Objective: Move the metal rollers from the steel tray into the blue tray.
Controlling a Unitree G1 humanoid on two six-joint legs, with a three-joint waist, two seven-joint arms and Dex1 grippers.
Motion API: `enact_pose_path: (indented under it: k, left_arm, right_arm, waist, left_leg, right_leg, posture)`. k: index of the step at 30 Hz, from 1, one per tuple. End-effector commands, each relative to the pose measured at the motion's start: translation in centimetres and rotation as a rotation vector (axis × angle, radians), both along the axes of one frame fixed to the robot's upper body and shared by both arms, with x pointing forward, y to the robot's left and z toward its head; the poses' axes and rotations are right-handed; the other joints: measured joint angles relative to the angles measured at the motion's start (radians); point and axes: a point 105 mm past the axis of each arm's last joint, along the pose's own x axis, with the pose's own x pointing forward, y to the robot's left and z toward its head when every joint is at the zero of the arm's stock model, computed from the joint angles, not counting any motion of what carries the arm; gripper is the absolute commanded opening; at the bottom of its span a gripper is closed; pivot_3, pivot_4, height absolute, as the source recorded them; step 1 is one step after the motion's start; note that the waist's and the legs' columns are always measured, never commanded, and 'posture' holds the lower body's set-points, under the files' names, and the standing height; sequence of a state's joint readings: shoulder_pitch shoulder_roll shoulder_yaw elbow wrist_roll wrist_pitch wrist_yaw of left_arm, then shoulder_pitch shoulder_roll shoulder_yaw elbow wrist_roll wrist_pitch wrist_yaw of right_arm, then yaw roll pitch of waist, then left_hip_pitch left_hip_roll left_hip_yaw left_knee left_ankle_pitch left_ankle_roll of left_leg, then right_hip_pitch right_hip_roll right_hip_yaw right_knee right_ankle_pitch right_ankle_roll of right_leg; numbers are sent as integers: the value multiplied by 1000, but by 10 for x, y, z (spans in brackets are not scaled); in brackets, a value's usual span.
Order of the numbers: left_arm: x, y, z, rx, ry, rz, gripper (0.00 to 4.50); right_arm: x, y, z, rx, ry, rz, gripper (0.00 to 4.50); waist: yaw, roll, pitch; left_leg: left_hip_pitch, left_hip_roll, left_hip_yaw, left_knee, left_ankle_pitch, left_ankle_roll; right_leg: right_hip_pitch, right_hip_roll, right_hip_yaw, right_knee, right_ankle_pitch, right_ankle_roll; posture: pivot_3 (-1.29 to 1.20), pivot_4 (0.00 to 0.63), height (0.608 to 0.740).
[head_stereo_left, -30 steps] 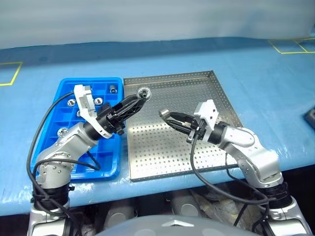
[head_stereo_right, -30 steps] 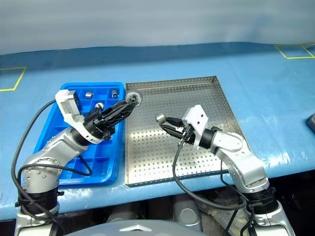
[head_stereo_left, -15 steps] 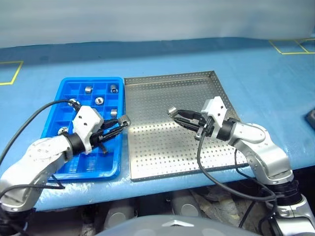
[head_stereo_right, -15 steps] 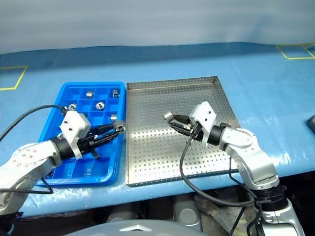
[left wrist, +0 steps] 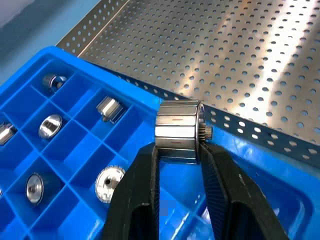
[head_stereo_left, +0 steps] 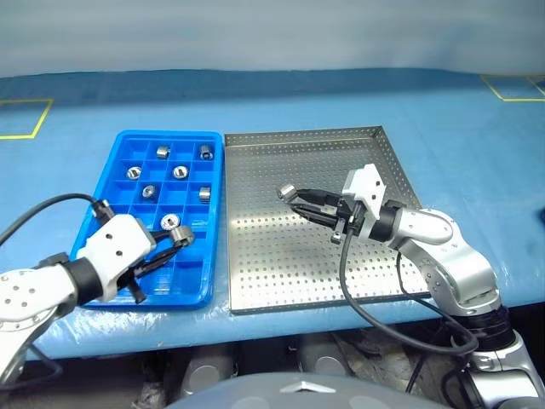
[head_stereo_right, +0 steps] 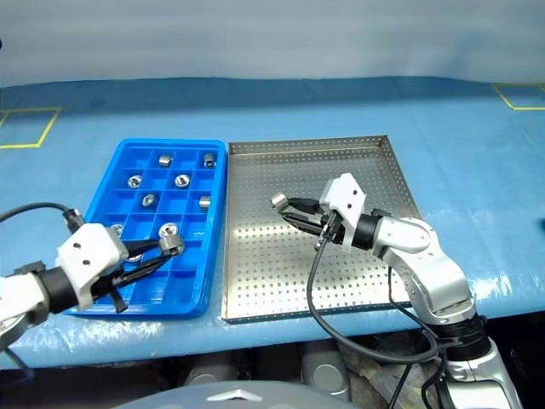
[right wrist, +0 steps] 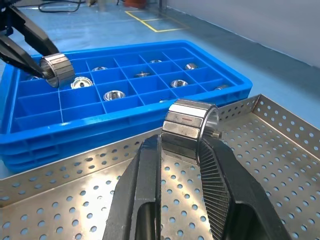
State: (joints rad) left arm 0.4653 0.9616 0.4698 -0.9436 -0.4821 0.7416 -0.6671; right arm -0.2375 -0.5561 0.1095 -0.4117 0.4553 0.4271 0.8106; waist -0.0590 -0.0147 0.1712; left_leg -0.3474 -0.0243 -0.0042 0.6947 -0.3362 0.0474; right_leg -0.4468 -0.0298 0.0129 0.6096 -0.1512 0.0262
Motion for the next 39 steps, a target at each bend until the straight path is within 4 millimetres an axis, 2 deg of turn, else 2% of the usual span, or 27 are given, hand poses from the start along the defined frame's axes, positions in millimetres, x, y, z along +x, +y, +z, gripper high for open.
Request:
enact_pose_path:
  k: [1, 13, 19, 21, 22, 27, 30, 34, 39]
  left_arm:
    - [-7, 1, 3, 44, -19, 10, 983]
    - [-15, 9, -35, 87, 98, 66, 983]
    - [-13, 13, -41, 98, 107, 85, 983]
    - [-11, 14, -41, 99, 104, 87, 1622]
    - [-11, 14, -41, 98, 100, 85, 1794]
    - [-3, 16, -36, 83, 49, 122, 3404]
    - [1, 8, -26, 30, 5, 96, 3404]
    - [0, -10, -3, -145, -60, 33, 3404]
    - [-4, -10, 27, -298, -152, 24, 3404]
  right_arm:
    - [-4, 7, 14, 27, -46, 42, 804]
    - [-5, 12, 16, 30, -49, 64, 804]
    - [-4, 11, 18, 28, -53, 56, 804]
    - [-3, 11, 18, 28, -54, 55, 804]
    - [-3, 11, 18, 29, -55, 53, 804]
    - [-2, 11, 20, 34, -65, 49, 804]
    - [-3, 13, 21, 37, -70, 57, 804]
    - [-5, 18, 24, 53, -73, 84, 804]
    - [-6, 42, 23, 99, -32, 144, 804]
  waist:
    - [5, 0, 0]
    - [23, 0, 0]
    - [22, 0, 0]
    - [22, 0, 0]
    - [22, 0, 0]
    - [22, 0, 0]
    - [23, 0, 0]
    - [22, 0, 0]
    - [21, 0, 0]
  left_leg:
    - [0, 0, 0, 0, 0, 0]
    - [0, 0, 0, 0, 0, 0]
    - [1, 0, 0, 0, 0, 1]
    - [1, 0, 0, 0, -1, 1]
    - [1, 0, 0, 0, -1, 1]
    - [1, 0, 0, 0, 0, 1]
    - [1, 0, 0, 0, -1, 1]
    - [1, 0, -1, 0, 0, 0]
    - [1, 1, -1, 0, 0, -1]
  right_leg:
    - [0, 0, 0, 0, 0, 0]
    - [1, 0, 0, 0, 0, -1]
    - [1, -1, 0, 0, 0, -1]
    - [1, -1, 0, 1, 0, -1]
    - [1, -1, 0, 1, 0, -1]
    - [1, -1, 0, 0, 0, -1]
    - [1, -2, -1, 0, 0, -1]
    - [1, -2, -1, 0, 0, -1]
    - [0, -2, -1, 1, 0, -1]
  posture:
    - [-58, 150, 740]
    - [-52, 150, 740]
    - [-58, 150, 740]
    - [-58, 150, 740]
    - [-58, 150, 740]
    - [-60, 150, 740]
    - [-60, 150, 740]
    - [-57, 150, 740]
    - [-30, 150, 740]
